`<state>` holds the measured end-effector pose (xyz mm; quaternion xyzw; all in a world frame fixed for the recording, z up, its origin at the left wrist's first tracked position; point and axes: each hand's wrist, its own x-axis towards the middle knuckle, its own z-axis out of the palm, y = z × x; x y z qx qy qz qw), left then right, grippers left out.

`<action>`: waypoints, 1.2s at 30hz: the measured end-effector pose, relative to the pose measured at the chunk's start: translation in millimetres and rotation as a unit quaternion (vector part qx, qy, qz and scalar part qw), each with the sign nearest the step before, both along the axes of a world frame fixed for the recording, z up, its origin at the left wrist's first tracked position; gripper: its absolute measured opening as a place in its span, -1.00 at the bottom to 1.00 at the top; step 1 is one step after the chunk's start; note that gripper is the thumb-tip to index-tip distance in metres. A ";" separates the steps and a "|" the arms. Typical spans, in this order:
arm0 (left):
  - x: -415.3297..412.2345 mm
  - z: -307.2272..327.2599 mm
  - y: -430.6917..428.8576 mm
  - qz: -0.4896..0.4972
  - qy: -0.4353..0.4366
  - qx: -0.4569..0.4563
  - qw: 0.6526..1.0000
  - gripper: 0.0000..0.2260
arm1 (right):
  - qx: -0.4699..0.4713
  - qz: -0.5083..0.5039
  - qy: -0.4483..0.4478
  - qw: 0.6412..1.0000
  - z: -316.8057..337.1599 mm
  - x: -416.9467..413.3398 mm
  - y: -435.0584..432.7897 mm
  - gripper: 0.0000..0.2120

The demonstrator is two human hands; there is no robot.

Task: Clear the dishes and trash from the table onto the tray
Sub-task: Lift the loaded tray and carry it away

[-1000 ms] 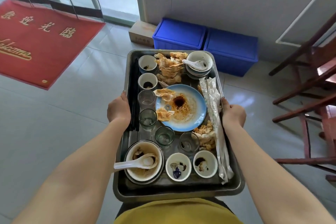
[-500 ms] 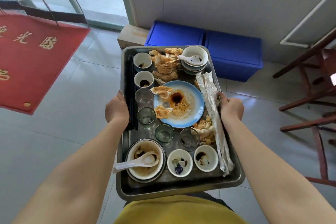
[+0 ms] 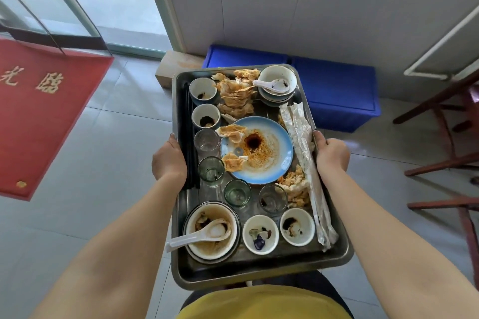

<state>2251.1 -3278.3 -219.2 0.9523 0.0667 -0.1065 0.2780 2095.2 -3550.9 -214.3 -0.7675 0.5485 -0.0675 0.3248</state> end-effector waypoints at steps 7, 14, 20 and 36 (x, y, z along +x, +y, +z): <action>52.1 -12.8 -71.4 0.040 -0.002 0.001 0.999 -0.47 | 0.006 0.030 -0.007 1.000 -15.9 71.8 -81.2 -0.49; 106.6 -15.0 -136.4 0.073 0.006 0.007 0.997 -0.48 | -0.006 0.067 0.005 0.998 -18.9 144.9 -154.2 -0.50; 160.4 -24.6 -175.5 0.100 0.017 0.002 0.995 -0.51 | -0.002 0.072 0.006 0.997 -34.9 208.2 -197.4 -0.51; 277.5 -67.1 -244.9 0.175 0.064 -0.007 0.982 -0.51 | -0.011 0.126 0.029 0.992 -73.1 362.8 -271.9 -0.47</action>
